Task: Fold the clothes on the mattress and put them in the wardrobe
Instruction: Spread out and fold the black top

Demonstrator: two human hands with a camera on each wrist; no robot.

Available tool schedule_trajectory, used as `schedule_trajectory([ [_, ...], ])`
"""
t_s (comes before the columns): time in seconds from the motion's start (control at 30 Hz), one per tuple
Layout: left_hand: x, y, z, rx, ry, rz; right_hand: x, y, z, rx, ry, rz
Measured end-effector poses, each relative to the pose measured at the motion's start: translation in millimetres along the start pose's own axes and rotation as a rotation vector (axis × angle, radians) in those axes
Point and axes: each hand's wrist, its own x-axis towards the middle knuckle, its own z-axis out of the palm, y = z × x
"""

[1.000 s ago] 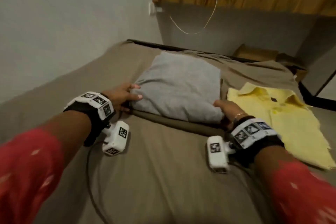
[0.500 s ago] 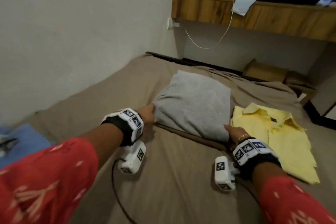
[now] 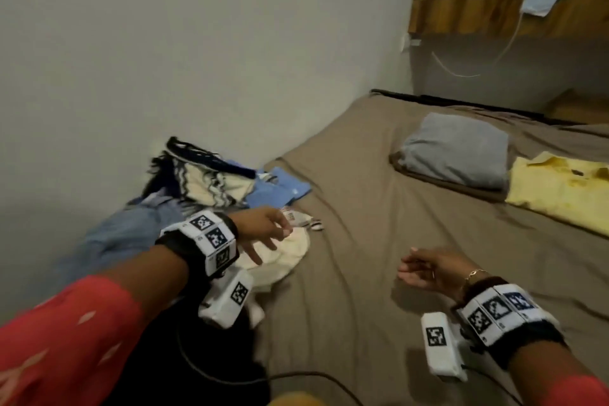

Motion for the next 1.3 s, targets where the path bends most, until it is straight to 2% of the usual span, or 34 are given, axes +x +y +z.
schedule_trajectory([
  [0.13, -64, -43, -43, 0.013, 0.129, 0.009, -40, -8, 67, -0.166, -0.114, -0.099],
  [0.27, -107, -99, -71, 0.115, 0.227, -0.003, -69, -12, 140, -0.449, -0.321, -0.174],
  [0.4, -127, -145, -76, 0.173, 0.197, -0.047, -90, 5, 214, -1.033, -0.571, -0.393],
  [0.5, -132, -169, -69, 0.22, 0.159, -0.067, -112, 36, 266, -1.484, -0.766, -0.525],
  [0.57, -135, -179, -64, 0.288, 0.144, -0.055, -128, 66, 288, -1.78, -0.771, -0.588],
  [0.63, -139, -182, -60, 0.28, 0.144, -0.04, -135, 85, 299, -1.908, -0.69, -0.662],
  [0.67, -144, -181, -58, 0.258, 0.147, -0.031, -136, 83, 301, -1.841, -0.636, -0.724],
  [0.73, -153, -177, -56, 0.195, 0.14, 0.005, -134, 57, 298, -1.509, -0.555, -0.825],
  [0.83, -173, -164, -57, 0.03, 0.003, 0.099, -147, -20, 284, -0.882, -0.402, -0.86],
  [0.9, -182, -153, -59, -0.008, -0.03, 0.19, -173, -70, 269, -0.635, -0.327, -0.888],
  [1.03, -194, -115, -60, 0.01, 0.032, 0.299, -227, -152, 238, -0.4, -0.267, -0.956],
  [1.13, -193, -90, -53, -0.01, 0.026, 0.4, -263, -199, 206, -0.259, -0.22, -1.037],
  [1.23, -183, -71, -36, 0.018, 0.069, 0.398, -292, -229, 171, -0.207, -0.156, -1.083],
  [1.3, -167, -64, -23, 0.129, 0.173, 0.398, -309, -243, 147, -0.152, -0.109, -1.099],
])
